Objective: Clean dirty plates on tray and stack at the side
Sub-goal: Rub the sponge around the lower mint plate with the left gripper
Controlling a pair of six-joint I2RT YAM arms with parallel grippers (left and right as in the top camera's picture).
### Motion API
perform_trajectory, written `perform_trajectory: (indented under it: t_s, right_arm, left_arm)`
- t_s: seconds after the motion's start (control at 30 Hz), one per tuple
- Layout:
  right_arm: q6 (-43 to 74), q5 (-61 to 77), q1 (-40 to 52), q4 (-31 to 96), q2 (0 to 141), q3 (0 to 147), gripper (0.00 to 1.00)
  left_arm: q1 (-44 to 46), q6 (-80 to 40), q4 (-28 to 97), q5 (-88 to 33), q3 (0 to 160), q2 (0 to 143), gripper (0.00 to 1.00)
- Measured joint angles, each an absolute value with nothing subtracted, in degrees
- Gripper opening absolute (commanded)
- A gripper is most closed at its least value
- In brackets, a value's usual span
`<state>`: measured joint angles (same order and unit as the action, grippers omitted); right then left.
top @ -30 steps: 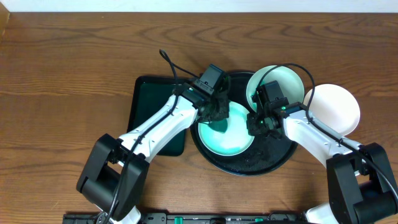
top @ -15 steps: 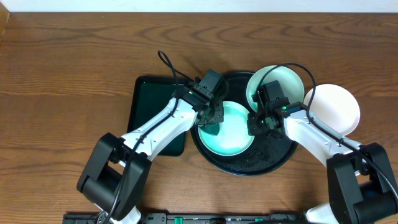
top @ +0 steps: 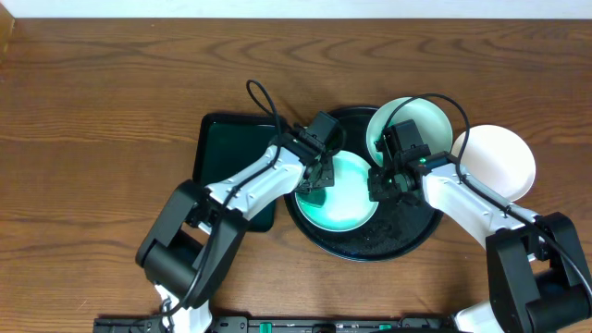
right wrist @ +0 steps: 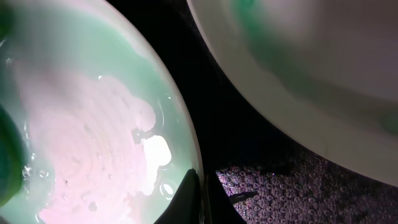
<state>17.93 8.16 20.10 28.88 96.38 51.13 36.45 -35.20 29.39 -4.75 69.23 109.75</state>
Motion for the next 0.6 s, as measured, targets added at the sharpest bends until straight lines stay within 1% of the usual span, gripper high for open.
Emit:
perform_trajectory:
  t_s: [0.33,0.6]
  right_arm:
    - [17.8,8.2,20.1,28.9,96.4,51.1,0.01]
    - [17.7,8.2,20.1,28.9,96.4,51.1,0.01]
  left_arm:
    - [36.6,-35.6,29.6,-6.3,70.0,110.6,0.08]
    - [35.4,-35.6,29.1,-11.3,70.0,110.8,0.08]
